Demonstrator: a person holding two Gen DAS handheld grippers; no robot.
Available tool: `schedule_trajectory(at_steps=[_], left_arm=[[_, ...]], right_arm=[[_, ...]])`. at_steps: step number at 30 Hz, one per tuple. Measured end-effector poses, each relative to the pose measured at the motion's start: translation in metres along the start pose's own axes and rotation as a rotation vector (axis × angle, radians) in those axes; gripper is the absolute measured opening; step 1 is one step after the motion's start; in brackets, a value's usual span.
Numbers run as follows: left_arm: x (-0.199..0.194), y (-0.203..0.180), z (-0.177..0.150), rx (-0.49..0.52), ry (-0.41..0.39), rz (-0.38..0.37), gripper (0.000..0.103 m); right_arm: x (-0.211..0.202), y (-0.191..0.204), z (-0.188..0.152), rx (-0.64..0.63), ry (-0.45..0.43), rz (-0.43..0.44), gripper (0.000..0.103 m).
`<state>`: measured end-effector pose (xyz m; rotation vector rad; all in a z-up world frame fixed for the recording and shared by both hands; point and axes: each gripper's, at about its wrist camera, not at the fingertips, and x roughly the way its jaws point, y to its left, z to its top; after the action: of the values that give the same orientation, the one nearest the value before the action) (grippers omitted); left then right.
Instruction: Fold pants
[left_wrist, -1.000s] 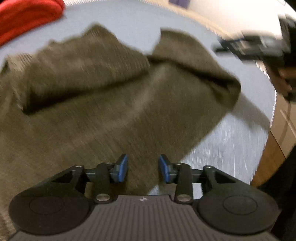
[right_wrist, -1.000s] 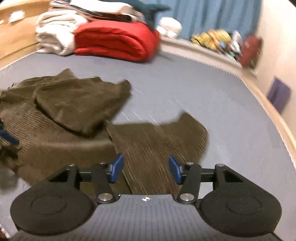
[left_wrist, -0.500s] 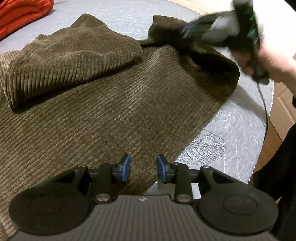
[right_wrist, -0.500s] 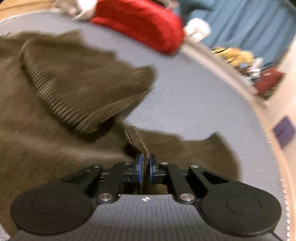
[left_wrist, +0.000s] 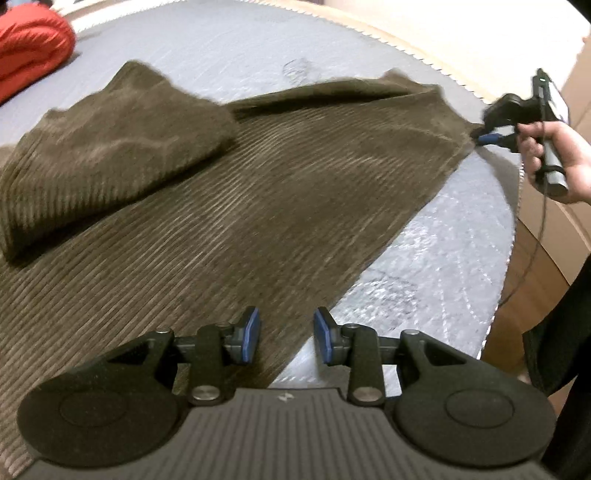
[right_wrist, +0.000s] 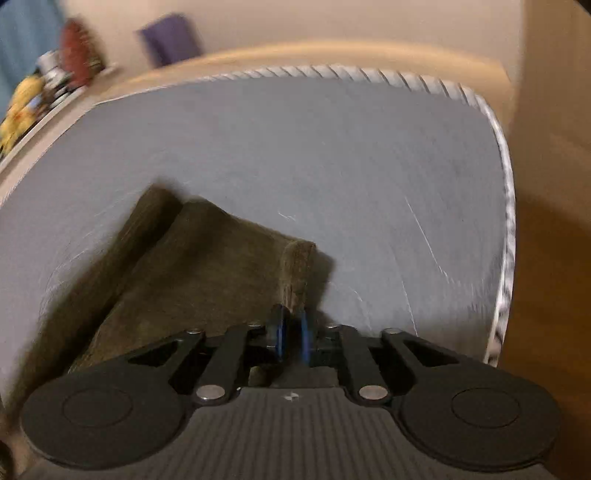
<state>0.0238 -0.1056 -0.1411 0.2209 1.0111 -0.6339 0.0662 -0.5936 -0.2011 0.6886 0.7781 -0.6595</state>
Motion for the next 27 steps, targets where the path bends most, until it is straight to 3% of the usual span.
schedule_trajectory(at_steps=[2, 6, 8, 9, 10, 12, 13, 14, 17, 19, 24, 25, 26, 27], left_arm=[[0.004, -0.007, 0.002, 0.032, -0.019, -0.014, 0.039], [0.017, -0.023, -0.003, 0.135, -0.014, -0.01, 0.046], [0.023, -0.032, -0.008, 0.203, -0.009, 0.024, 0.048], [0.025, -0.035, -0.01, 0.233, -0.018, 0.038, 0.049], [0.026, -0.037, -0.01, 0.248, -0.025, 0.045, 0.048], [0.026, -0.037, -0.008, 0.255, -0.029, 0.06, 0.028], [0.026, -0.037, -0.005, 0.261, -0.026, 0.076, 0.012], [0.024, -0.037, -0.003, 0.265, -0.024, 0.072, 0.007], [0.003, -0.039, 0.004, 0.262, -0.064, -0.014, 0.007], [-0.008, -0.045, 0.006, 0.27, -0.081, -0.058, 0.007], [0.021, -0.046, -0.007, 0.277, 0.036, -0.05, 0.011], [0.017, -0.047, -0.006, 0.296, 0.021, -0.051, 0.016], [0.01, -0.045, -0.001, 0.29, 0.005, -0.062, 0.023], [0.001, -0.04, 0.004, 0.26, -0.025, -0.084, 0.027]], right_arm=[[0.004, 0.0, 0.006, -0.003, 0.003, 0.028, 0.034], [0.011, -0.004, 0.01, 0.045, 0.003, 0.036, 0.036], [0.011, -0.005, 0.015, 0.034, -0.009, 0.024, 0.032], [0.013, -0.004, 0.017, 0.024, -0.017, 0.016, 0.026], [0.013, -0.003, 0.019, 0.014, -0.023, 0.014, 0.011], [0.016, -0.006, 0.021, 0.016, -0.038, 0.036, 0.01], [0.011, -0.007, 0.022, 0.018, -0.062, 0.037, 0.01], [0.005, -0.008, 0.025, 0.029, -0.09, 0.046, 0.009], [-0.027, -0.01, 0.035, 0.048, -0.215, 0.075, 0.009], [-0.037, -0.012, 0.04, 0.047, -0.256, 0.033, 0.009], [0.01, -0.03, 0.039, 0.11, -0.008, -0.098, 0.012], [0.009, -0.033, 0.038, 0.135, -0.023, -0.099, 0.015], [0.003, -0.028, 0.039, 0.123, -0.052, -0.123, 0.024], [-0.007, -0.018, 0.04, 0.08, -0.111, -0.179, 0.028]])
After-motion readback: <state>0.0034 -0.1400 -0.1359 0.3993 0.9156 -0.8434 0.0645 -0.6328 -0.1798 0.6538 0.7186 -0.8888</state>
